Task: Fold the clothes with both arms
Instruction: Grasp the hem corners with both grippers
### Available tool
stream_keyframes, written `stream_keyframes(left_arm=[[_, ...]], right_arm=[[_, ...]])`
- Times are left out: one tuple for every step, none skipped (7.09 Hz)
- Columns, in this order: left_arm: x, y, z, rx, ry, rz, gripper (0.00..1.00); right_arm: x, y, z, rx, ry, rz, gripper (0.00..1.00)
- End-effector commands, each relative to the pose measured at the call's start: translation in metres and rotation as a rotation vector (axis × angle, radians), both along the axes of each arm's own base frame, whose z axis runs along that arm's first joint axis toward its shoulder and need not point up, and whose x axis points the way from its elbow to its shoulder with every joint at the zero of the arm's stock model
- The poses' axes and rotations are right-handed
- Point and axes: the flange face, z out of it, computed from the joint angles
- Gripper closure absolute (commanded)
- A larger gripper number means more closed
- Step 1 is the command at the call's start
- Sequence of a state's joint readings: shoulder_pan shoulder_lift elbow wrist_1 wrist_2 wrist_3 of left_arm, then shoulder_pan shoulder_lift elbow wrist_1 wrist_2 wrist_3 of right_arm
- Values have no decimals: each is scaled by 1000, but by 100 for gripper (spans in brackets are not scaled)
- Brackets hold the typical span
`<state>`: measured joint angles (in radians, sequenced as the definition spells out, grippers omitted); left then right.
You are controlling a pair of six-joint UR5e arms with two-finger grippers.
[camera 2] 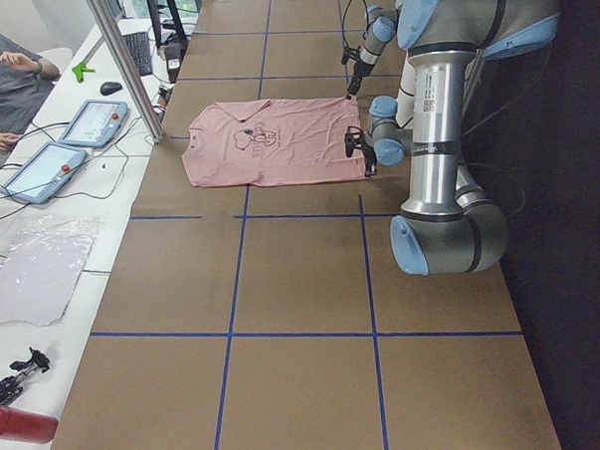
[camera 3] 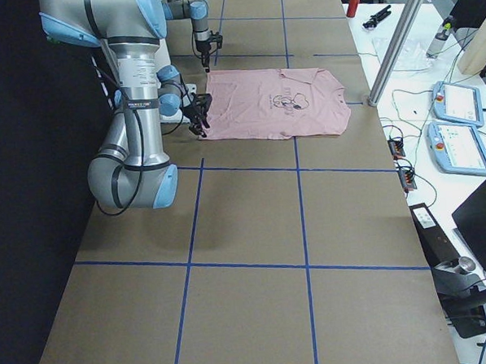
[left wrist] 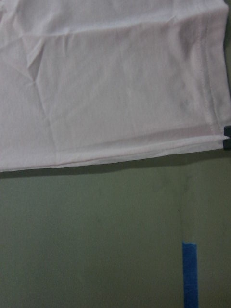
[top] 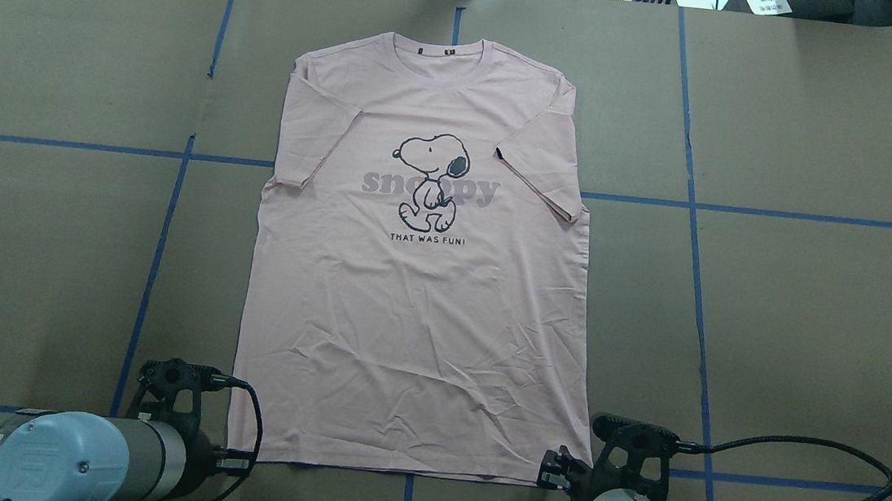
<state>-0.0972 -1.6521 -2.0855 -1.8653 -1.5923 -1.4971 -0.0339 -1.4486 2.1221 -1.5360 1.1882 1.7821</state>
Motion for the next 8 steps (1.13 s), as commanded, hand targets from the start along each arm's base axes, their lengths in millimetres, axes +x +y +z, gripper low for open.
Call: stream_keyframes(left_arm=[[0,0,-1,-1,2,2,100],[-1,1,-2,0,5,2,100],[-1,1,-2,0,5,2,100],[-1,1,-2,0,5,2,100],[-1,1,-2,0,5,2,100],[-2,0,-3,1,7,1,100],[-2,0,-3,1,7,1,100],[-2,0,-4,1,8,1,100]], right_arm=[[-2,3,8,-9,9,13,43],[-4,4,10,-9,13,11,44],[-5,7,9,-7,11,7,45],[-5,8,10,-7,14,5,45],[-5,8,10,-7,14,5,48],[-6,8,10,-7,13,5,58],[-6,8,10,-8,13,4,76],[-7,9,8,-9,10,2,90]])
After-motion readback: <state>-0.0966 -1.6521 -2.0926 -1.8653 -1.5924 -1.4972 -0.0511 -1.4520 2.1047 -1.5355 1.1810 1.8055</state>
